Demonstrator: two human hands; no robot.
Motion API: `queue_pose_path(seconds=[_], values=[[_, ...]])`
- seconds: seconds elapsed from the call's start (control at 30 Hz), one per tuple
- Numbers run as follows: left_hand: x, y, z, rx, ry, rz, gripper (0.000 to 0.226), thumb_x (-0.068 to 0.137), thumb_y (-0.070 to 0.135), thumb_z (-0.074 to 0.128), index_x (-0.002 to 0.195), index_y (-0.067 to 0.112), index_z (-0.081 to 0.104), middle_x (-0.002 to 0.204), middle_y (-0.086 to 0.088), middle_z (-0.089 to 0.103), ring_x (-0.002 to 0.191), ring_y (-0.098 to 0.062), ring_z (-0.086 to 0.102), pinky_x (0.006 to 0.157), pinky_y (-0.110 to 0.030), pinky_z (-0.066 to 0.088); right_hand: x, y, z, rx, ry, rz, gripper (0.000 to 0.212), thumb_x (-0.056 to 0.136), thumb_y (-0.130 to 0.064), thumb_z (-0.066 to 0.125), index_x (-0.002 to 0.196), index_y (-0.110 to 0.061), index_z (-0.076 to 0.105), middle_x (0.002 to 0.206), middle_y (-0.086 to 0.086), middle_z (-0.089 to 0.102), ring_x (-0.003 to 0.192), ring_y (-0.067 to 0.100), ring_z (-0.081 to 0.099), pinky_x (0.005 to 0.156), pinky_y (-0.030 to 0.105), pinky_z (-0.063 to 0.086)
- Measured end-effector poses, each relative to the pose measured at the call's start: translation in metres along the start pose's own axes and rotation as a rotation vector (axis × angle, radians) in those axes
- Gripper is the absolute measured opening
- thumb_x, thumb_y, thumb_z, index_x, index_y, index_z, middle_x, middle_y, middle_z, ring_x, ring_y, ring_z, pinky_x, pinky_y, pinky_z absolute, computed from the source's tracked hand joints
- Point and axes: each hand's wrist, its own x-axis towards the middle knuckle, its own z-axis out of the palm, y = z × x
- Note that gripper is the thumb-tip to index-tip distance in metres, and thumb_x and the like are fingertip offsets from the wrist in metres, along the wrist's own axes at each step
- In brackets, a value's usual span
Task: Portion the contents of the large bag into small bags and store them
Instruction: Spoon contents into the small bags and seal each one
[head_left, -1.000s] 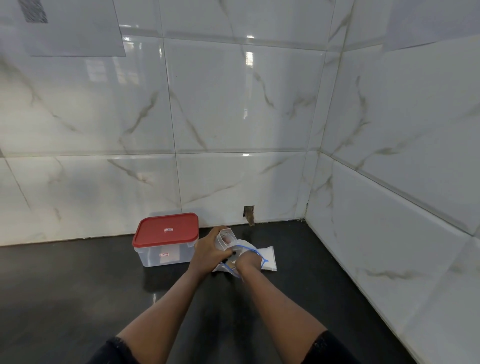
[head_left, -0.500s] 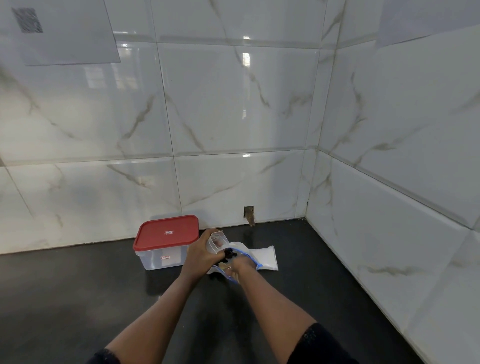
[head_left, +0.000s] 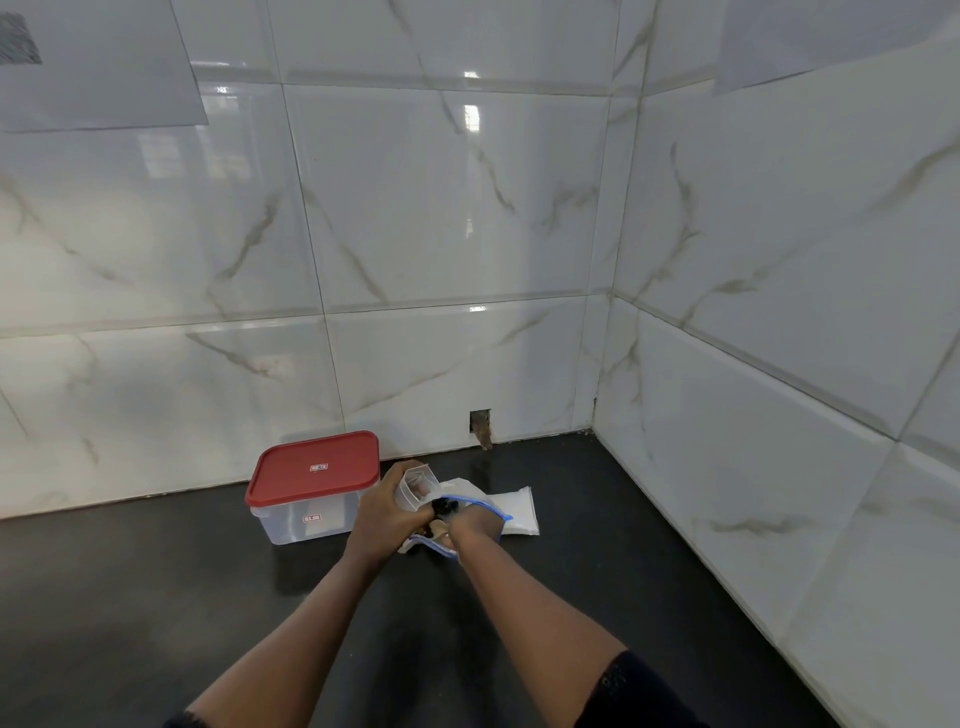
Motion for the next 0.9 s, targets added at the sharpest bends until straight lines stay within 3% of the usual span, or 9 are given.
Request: queue_pose_path(seconds=[0.03, 0.17, 0.43, 0.57, 0.7, 0.9], values=[[-0.001, -0.001, -0.001, -0.002, 0.002, -0.003, 0.052, 0.054, 0.046, 0.06, 0.104, 0.034, 0.054, 0.094, 0.011, 0.065, 0.088, -0.006, 0.061, 0.075, -0.016, 0.046, -0.004, -0.001, 0.001, -0.019, 0.018, 0.017, 0.036, 0.101, -0.006, 0.032, 0.134, 0.004, 0.043, 0.135, 0.021, 0.05, 0.122, 0.031, 0.052, 0.095, 0.031, 0.046], [-0.007, -0.002, -0.008, -0.007, 0.022, -0.026, 0.055, 0.054, 0.055, 0.062, 0.103, 0.032, 0.053, 0.09, 0.016, 0.063, 0.087, -0.001, 0.06, 0.071, -0.012, 0.043, -0.007, 0.005, 0.007, 0.077, 0.025, 0.077, 0.031, 0.1, -0.008, 0.039, 0.127, 0.002, 0.051, 0.127, 0.022, 0.056, 0.116, 0.034, 0.055, 0.093, 0.038, 0.047], [-0.011, -0.006, -0.018, 0.066, 0.048, -0.062, 0.06, 0.055, 0.055, 0.06, 0.108, 0.027, 0.055, 0.091, 0.008, 0.064, 0.086, -0.014, 0.061, 0.077, -0.028, 0.048, -0.012, 0.01, 0.012, 0.064, 0.031, 0.13, 0.034, 0.1, -0.001, 0.033, 0.131, 0.004, 0.047, 0.131, 0.026, 0.051, 0.121, 0.039, 0.052, 0.1, 0.048, 0.045], [-0.012, -0.004, -0.02, 0.062, 0.045, -0.086, 0.064, 0.055, 0.058, 0.059, 0.109, 0.025, 0.054, 0.094, 0.005, 0.064, 0.088, -0.015, 0.061, 0.079, -0.031, 0.049, -0.006, 0.018, 0.017, -0.01, 0.038, 0.147, 0.03, 0.099, -0.006, 0.038, 0.123, 0.005, 0.053, 0.115, 0.025, 0.058, 0.114, 0.037, 0.057, 0.099, 0.049, 0.046], [-0.012, -0.002, -0.019, 0.062, 0.064, -0.105, 0.067, 0.057, 0.059, 0.063, 0.112, 0.021, 0.055, 0.096, 0.004, 0.064, 0.09, -0.016, 0.061, 0.079, -0.03, 0.049, -0.005, 0.017, 0.018, 0.027, 0.047, 0.14, 0.019, 0.1, -0.007, 0.038, 0.111, 0.001, 0.052, 0.111, 0.023, 0.056, 0.115, 0.037, 0.055, 0.1, 0.048, 0.046], [-0.011, 0.006, -0.02, 0.053, 0.085, -0.132, 0.069, 0.056, 0.062, 0.064, 0.113, 0.024, 0.056, 0.096, 0.005, 0.065, 0.092, -0.018, 0.061, 0.084, -0.037, 0.049, 0.011, 0.024, 0.023, 0.075, 0.049, 0.062, 0.025, 0.099, -0.01, 0.041, 0.113, 0.004, 0.056, 0.106, 0.025, 0.061, 0.109, 0.038, 0.061, 0.097, 0.048, 0.049]])
